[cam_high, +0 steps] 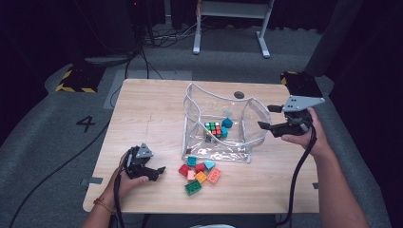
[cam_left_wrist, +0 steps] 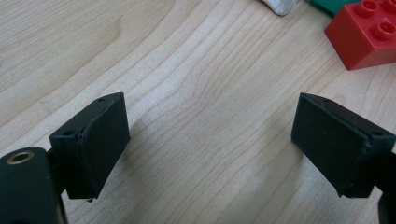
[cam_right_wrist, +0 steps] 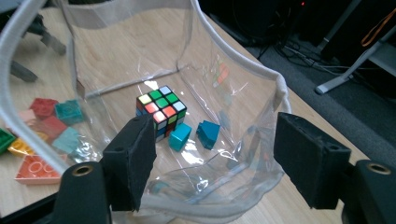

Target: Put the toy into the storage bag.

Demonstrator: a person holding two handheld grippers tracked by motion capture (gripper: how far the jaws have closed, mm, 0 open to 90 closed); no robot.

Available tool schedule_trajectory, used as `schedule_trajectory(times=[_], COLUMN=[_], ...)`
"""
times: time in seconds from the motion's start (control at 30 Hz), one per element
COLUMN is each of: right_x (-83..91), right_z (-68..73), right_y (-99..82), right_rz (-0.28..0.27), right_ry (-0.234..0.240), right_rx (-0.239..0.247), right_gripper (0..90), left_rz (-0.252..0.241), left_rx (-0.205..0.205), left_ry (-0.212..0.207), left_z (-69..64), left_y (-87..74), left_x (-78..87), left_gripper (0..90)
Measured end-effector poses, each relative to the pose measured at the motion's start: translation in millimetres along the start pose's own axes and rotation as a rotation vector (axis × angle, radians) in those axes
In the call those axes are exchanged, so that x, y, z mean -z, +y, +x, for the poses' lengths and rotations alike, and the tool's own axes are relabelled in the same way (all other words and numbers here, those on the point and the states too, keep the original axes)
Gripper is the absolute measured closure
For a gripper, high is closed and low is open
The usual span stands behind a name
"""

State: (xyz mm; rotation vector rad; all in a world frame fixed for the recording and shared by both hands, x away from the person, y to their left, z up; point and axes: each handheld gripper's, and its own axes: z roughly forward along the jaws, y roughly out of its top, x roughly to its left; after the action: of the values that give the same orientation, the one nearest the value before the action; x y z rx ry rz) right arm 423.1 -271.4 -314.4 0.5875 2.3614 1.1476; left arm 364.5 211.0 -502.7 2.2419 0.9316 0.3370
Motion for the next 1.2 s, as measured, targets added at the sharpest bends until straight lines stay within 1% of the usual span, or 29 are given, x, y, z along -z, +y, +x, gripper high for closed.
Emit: schedule_trajectory(times=[0.03, 0.07, 0.13, 0.17, 0.23, 0.33, 0.4, 0.43, 0.47, 0.5, 0.57, 0.6, 0.67, 0.7, 0.73, 0.8, 0.93, 0.97, 1.0, 1.03, 1.1, 1.2], right_x=[3.1, 7.0, 13.0, 15.0, 19.5, 25.2, 27.8, 28.2, 28.6, 29.5, 30.1, 30.2, 30.3, 29.7, 28.7, 26.3, 18.5, 15.6, 13.4, 10.8, 5.5, -3.6], right_z=[2.0, 4.1, 7.1, 8.5, 11.1, 15.5, 18.0, 20.3, 21.1, 22.8, 27.9, 30.0, 34.3, 36.6, 40.5, 44.7, 53.6, 55.7, 58.1, 60.8, 65.1, 73.7], right_y=[-1.9, -4.4, -8.9, -10.7, -16.1, -25.5, -31.3, -33.8, -35.2, -37.9, -43.9, -45.9, -51.7, -54.9, -61.2, -68.2, -81.7, -85.4, -88.6, -91.7, -97.7, -104.2], right_rz=[-0.012, -0.03, -0.049, -0.052, -0.07, -0.084, -0.09, -0.093, -0.091, -0.089, -0.097, -0.091, -0.086, -0.09, -0.087, -0.089, -0.065, -0.067, -0.059, -0.062, -0.067, -0.056], right_ry=[-0.003, -0.006, 0.001, -0.004, 0.0, -0.01, -0.005, -0.02, -0.023, -0.015, -0.019, -0.019, -0.022, -0.024, -0.012, -0.003, 0.017, 0.032, 0.045, 0.054, 0.084, 0.102], right_rx=[-0.01, -0.01, -0.02, -0.022, -0.017, -0.033, -0.035, -0.035, -0.032, -0.028, -0.022, -0.031, -0.023, -0.025, -0.034, -0.035, -0.045, -0.058, -0.06, -0.059, -0.075, -0.067], right_gripper=[30.0, 30.0, 30.0, 30.0, 30.0, 29.9, 30.0, 30.1, 30.1, 30.1, 30.4, 30.4, 30.5, 30.7, 31.1, 31.5, 32.2, 32.4, 32.3, 32.4, 32.6, 33.4], left_rz=[0.0, 0.0, 0.0, 0.0, 0.0, 0.0, 0.0, 0.0, 0.001, 0.0, 0.0, 0.0, 0.0, 0.0, 0.0, 0.0, 0.0, 0.0, 0.0, 0.0, 0.001, 0.0], left_rx=[0.0, 0.0, 0.0, 0.0, 0.0, 0.0, 0.0, 0.0, -0.001, 0.0, -0.001, 0.0, 0.0, 0.0, 0.0, 0.0, -0.001, -0.001, -0.001, -0.001, -0.001, -0.001], left_ry=[0.0, 0.0, 0.0, 0.0, 0.0, 0.0, 0.0, 0.0, 0.0, 0.0, 0.0, 0.0, 0.0, 0.0, 0.0, 0.0, 0.0, 0.0, 0.0, 0.0, 0.0, 0.0], left_z=[0.0, 0.0, 0.0, 0.0, 0.0, 0.0, 0.0, 0.0, 0.0, 0.0, 0.0, 0.0, 0.0, 0.0, 0.0, 0.0, 0.0, 0.0, 0.0, 0.0, 0.0, 0.0], left_y=[0.0, 0.0, 0.0, 0.0, 0.0, 0.0, 0.0, 0.0, 0.0, 0.0, 0.0, 0.0, 0.0, 0.0, 0.0, 0.0, 0.0, 0.0, 0.0, 0.0, 0.0, 0.0], left_x=[0.0, 0.0, 0.0, 0.0, 0.0, 0.0, 0.0, 0.0, 0.1, 0.0, 0.0, 0.0, 0.0, 0.0, 0.0, 0.0, 0.0, 0.0, 0.0, 0.0, 0.1, 0.1], left_gripper=[11.5, 11.5, 11.5, 11.5, 11.5, 11.5, 11.5, 11.5, 11.5, 11.5, 11.5, 11.5, 11.5, 11.5, 11.5, 11.5, 11.5, 11.5, 11.5, 11.5, 11.5, 11.5])
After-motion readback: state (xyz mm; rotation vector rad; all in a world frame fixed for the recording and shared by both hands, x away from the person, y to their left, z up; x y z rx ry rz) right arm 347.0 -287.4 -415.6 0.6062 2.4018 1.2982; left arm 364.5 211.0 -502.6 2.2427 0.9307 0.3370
